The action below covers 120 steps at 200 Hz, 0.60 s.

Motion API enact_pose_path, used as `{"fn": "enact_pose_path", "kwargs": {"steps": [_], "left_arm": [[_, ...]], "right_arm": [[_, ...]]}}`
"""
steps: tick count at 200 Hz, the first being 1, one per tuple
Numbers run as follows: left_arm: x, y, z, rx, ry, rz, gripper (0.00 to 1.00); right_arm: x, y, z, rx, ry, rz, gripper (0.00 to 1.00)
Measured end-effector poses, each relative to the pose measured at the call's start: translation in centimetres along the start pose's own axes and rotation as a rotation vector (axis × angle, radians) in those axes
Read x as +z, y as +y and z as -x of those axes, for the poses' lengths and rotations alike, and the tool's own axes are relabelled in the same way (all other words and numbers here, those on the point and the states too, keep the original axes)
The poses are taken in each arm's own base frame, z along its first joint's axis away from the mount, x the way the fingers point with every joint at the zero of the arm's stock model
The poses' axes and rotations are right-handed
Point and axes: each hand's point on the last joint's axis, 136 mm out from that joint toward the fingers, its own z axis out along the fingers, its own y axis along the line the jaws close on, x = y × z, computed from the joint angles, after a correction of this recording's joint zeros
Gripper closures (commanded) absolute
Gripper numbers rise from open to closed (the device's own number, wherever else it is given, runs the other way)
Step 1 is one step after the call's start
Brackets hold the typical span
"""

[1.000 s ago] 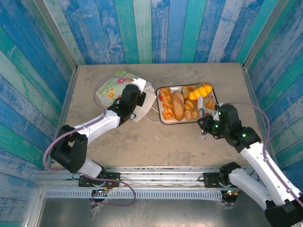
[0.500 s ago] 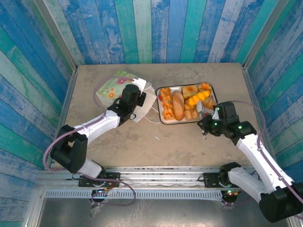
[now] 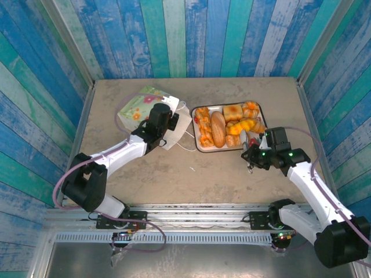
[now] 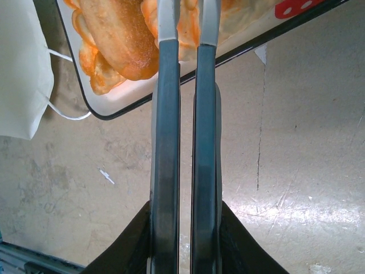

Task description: Take the fake bread out of the paper bag

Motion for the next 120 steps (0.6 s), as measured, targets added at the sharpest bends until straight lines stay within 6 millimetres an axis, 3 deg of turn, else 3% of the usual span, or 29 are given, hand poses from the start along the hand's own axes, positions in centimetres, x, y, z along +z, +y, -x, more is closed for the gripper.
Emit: {"fn": "enact_pose_path", "kwargs": {"steps": [58, 120], "left_arm": [[0.0, 0.0, 0.0, 0.000, 0.000, 0.000, 1.00], [-0.1, 0.0, 0.1, 0.004, -0.003, 0.001, 1.00]], "right_arm": [[-0.1, 0.1, 0.2, 0.010, -0.002, 0.011, 0.67], [-1.3, 0.1, 0.1, 0.011, -0.038, 0.017, 0.65]]}}
